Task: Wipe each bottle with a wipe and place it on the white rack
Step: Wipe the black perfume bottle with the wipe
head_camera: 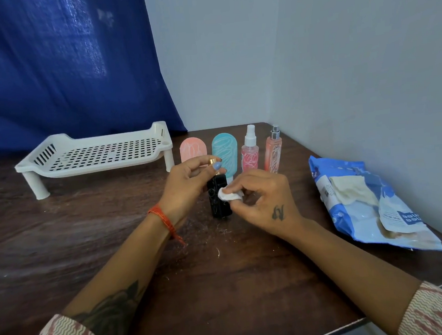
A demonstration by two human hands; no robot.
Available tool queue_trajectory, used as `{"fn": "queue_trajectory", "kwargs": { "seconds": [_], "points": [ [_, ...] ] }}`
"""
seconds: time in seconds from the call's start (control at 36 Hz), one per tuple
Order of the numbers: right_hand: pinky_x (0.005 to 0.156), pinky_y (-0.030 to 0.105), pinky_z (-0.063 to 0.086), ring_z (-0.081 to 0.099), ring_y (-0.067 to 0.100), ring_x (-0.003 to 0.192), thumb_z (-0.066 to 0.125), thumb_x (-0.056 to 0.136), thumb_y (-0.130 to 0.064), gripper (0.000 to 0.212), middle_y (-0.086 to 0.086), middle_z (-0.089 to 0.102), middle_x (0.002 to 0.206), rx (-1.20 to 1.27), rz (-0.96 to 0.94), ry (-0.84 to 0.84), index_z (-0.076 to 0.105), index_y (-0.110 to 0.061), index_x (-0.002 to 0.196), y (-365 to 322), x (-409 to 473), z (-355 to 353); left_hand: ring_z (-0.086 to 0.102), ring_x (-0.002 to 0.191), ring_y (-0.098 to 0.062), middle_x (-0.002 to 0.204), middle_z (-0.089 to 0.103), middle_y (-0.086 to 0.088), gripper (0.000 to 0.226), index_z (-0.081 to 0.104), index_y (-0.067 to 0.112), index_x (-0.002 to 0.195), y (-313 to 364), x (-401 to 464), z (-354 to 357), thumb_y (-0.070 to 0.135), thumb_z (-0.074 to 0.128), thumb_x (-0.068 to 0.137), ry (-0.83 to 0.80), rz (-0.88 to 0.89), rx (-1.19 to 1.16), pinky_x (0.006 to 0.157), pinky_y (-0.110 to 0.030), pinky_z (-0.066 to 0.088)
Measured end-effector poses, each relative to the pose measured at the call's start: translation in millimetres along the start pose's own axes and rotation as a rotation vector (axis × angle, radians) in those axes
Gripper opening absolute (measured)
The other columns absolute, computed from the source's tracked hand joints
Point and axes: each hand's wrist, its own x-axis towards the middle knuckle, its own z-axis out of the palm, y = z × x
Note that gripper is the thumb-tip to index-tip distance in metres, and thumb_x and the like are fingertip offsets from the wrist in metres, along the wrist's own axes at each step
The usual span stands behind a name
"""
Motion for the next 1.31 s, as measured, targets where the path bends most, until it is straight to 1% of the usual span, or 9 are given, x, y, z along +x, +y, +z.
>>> {"fn": "queue_trajectory", "kwargs": {
  "seconds": [0.11, 0.28, 0.47, 0.64, 0.83, 0.97, 1.06, 1.19, 1.31],
  "points": [
    [0.056, 0.028, 0.051, 0.060, 0.009, 0.066, 0.071, 0.068, -0.002, 0.015, 0.002, 0.069, 0.077, -0.045, 0.043, 0.009, 0.074, -0.007, 0.082, 4.1, -0.4, -1.3, 0.068, 0.082, 0.002, 0.094, 0.071, -0.003, 0.026, 0.063, 0.007, 0.114, 0.2, 0.0, 0.3, 0.013, 0.060, 0.089, 0.003, -0.008, -0.003, 0.066, -0.007, 0.049],
    [0.058, 0.026, 0.052, 0.062, 0.010, 0.069, 0.074, 0.072, -0.001, 0.015, 0.004, 0.069, 0.081, -0.002, 0.019, 0.016, 0.074, -0.006, 0.086, 0.1, 0.6, -0.3, 0.068, 0.084, -0.001, 0.094, 0.072, -0.005, 0.027, 0.063, 0.006, 0.114, -1.1, 0.5, 0.0, 0.014, 0.061, 0.088, 0.011, 0.001, 0.003, 0.075, -0.009, 0.051],
    [0.054, 0.026, 0.051, 0.059, 0.007, 0.064, 0.072, 0.068, -0.005, 0.012, 0.001, 0.068, 0.075, -0.010, 0.050, -0.044, 0.074, -0.007, 0.080, 2.4, -2.1, -1.7, 0.068, 0.083, 0.001, 0.094, 0.072, -0.002, 0.023, 0.064, 0.009, 0.111, -1.1, 1.1, -0.9, 0.014, 0.060, 0.088, 0.004, -0.002, 0.003, 0.073, -0.008, 0.051],
    [0.057, 0.024, 0.052, 0.061, 0.008, 0.067, 0.072, 0.072, -0.004, 0.014, 0.003, 0.069, 0.080, -0.008, 0.049, 0.008, 0.074, -0.006, 0.086, -0.2, 0.4, -1.7, 0.069, 0.086, -0.003, 0.095, 0.072, -0.004, 0.025, 0.063, 0.009, 0.112, -2.6, 2.1, -2.4, 0.015, 0.061, 0.088, 0.003, -0.009, 0.004, 0.081, -0.014, 0.053],
    [0.056, 0.023, 0.052, 0.062, 0.009, 0.067, 0.072, 0.067, -0.004, 0.012, 0.002, 0.069, 0.077, 0.021, 0.039, -0.091, 0.075, -0.006, 0.079, 0.0, -2.8, -2.6, 0.069, 0.092, -0.008, 0.096, 0.073, -0.005, 0.021, 0.065, 0.013, 0.108, -3.5, 1.8, -2.6, 0.016, 0.061, 0.088, -0.002, -0.018, -0.002, 0.088, -0.024, 0.052],
    [0.055, 0.018, 0.050, 0.059, 0.006, 0.063, 0.073, 0.069, -0.004, 0.012, 0.001, 0.068, 0.076, -0.012, 0.076, -0.050, 0.075, -0.007, 0.080, 1.9, -2.2, -2.5, 0.068, 0.090, -0.004, 0.096, 0.072, -0.003, 0.026, 0.063, 0.009, 0.114, -3.3, 2.1, -3.1, 0.017, 0.060, 0.089, -0.005, -0.014, 0.017, 0.083, -0.017, 0.052],
    [0.056, 0.016, 0.049, 0.058, 0.005, 0.064, 0.074, 0.071, -0.004, 0.010, 0.001, 0.068, 0.076, 0.001, 0.061, -0.037, 0.075, -0.007, 0.081, -0.3, -0.9, -1.6, 0.068, 0.096, -0.011, 0.098, 0.072, -0.006, 0.027, 0.063, 0.009, 0.114, -2.8, 1.8, -3.7, 0.017, 0.060, 0.089, 0.002, -0.020, 0.021, 0.091, -0.026, 0.051],
    [0.056, 0.025, 0.051, 0.061, 0.009, 0.065, 0.076, 0.068, -0.004, 0.011, 0.001, 0.069, 0.076, 0.018, 0.028, -0.129, 0.075, -0.009, 0.077, -1.0, -2.7, -2.4, 0.067, 0.091, -0.003, 0.096, 0.072, -0.002, 0.026, 0.063, 0.010, 0.114, -2.2, 1.8, -2.5, 0.017, 0.060, 0.089, 0.003, -0.015, 0.027, 0.088, -0.021, 0.049],
    [0.057, 0.016, 0.046, 0.058, 0.005, 0.063, 0.074, 0.066, -0.005, 0.009, -0.002, 0.067, 0.072, -0.017, 0.064, -0.163, 0.074, -0.011, 0.072, 2.2, -3.2, -4.1, 0.067, 0.092, -0.004, 0.095, 0.072, -0.001, 0.025, 0.063, 0.012, 0.113, -3.0, 2.7, -2.7, 0.017, 0.060, 0.089, 0.003, -0.029, 0.017, 0.088, -0.022, 0.050]
  ]
}}
